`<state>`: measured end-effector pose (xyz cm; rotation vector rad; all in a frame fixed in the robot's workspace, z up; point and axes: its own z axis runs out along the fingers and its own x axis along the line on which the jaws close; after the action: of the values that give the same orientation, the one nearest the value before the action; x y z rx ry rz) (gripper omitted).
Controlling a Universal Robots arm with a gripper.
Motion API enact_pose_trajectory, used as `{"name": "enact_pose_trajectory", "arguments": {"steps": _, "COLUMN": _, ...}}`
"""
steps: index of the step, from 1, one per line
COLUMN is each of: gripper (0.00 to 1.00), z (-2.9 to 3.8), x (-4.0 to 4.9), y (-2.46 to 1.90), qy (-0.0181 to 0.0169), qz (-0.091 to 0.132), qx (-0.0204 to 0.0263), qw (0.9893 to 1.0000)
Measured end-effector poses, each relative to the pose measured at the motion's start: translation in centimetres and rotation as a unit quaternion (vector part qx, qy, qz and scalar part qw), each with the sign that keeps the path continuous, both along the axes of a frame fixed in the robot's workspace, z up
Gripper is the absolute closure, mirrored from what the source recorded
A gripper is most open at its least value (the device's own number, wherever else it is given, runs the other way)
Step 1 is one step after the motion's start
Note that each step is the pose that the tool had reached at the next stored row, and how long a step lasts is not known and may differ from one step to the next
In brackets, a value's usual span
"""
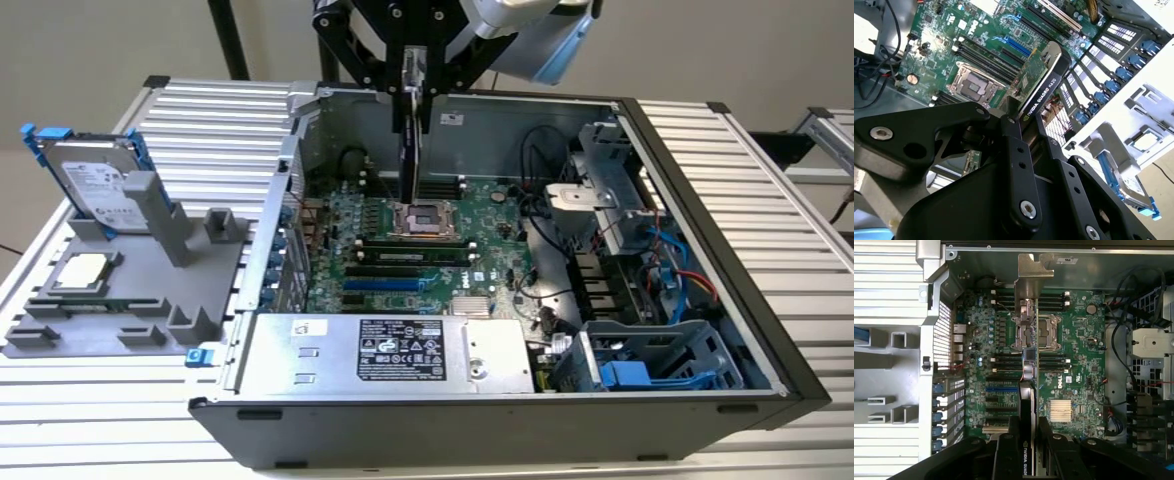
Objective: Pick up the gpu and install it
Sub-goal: 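Pick up the gpu and move the gpu toward the slot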
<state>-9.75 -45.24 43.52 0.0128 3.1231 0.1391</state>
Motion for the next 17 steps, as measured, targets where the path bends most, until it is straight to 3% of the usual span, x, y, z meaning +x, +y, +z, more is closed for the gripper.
{"name": "enact_pose_trajectory", "arguments": {"steps": 17, "gripper": 1.00, "z": 0.00, "x": 0.40, "y": 0.00, "qy": 0.0000, "qz": 0.000, "qx": 0.0000, "qw": 1.0000}}
